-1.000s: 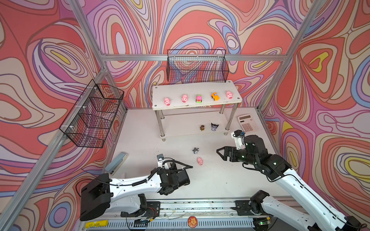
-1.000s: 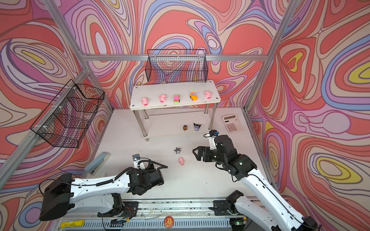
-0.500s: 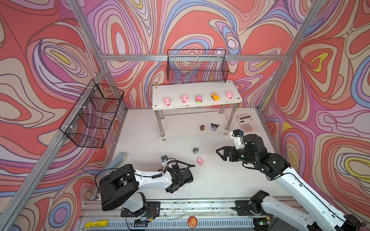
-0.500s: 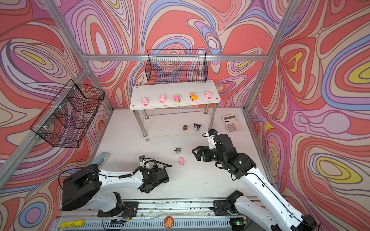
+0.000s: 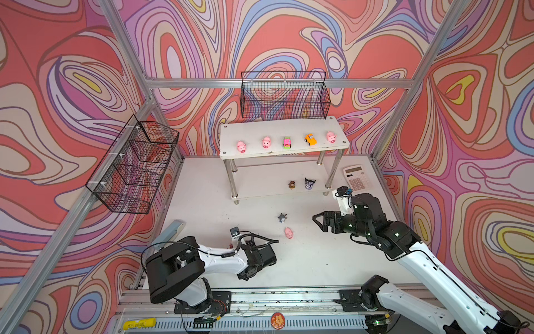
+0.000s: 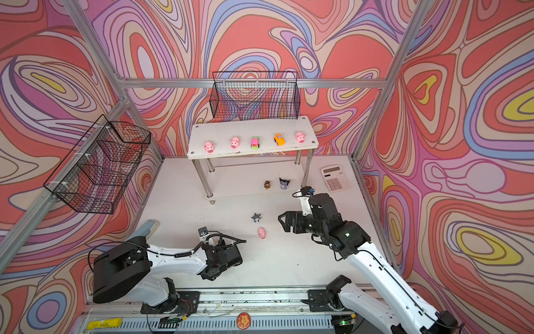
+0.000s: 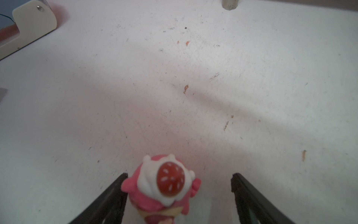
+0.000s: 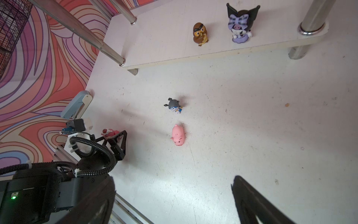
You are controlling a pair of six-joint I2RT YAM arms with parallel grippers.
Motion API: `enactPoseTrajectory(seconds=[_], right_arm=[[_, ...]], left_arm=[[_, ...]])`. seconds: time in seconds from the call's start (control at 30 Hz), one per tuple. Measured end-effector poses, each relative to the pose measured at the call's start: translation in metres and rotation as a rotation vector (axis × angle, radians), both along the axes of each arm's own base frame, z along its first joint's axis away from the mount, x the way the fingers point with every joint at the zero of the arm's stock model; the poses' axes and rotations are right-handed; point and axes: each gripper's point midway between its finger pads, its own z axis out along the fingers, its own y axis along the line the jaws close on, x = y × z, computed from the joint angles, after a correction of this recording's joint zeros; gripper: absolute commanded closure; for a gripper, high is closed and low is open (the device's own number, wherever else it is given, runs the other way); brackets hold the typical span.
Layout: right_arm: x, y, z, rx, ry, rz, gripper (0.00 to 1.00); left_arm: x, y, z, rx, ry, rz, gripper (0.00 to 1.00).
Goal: Organize plastic toys on shelves
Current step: Pick up the plastic toy from the bottom-center of the table.
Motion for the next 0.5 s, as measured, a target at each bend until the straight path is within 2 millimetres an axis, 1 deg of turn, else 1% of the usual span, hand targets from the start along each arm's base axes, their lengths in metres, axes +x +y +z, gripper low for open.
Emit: enactPoseTrajectory(seconds=[0.13, 0.23, 0.37, 0.5], right_arm=[[0.0011, 0.0002, -0.0024, -0.005, 0.007, -0.001, 0.02], [0.0012, 0.0003, -0.0027, -0.006, 0.008, -0.001, 0.02], [0.0011, 0.0002, -0.0025, -0.006, 0.008, -0.002, 0.02], [0.001, -0.0005, -0.0024, -0.009, 0.009, -0.004, 0.02]], left_arm=[[0.0004, 0.0018, 0.0011, -0.008, -0.007, 0.004, 0.34], [0.0016, 0.0007, 0.002, -0.013, -0.015, 0.004, 0.37], [0.0038, 0.0, 0.0024, -0.016, -0.02, 0.003, 0.4], [0.006, -0.0003, 0.0032, -0.018, -0.027, 0.004, 0.4]])
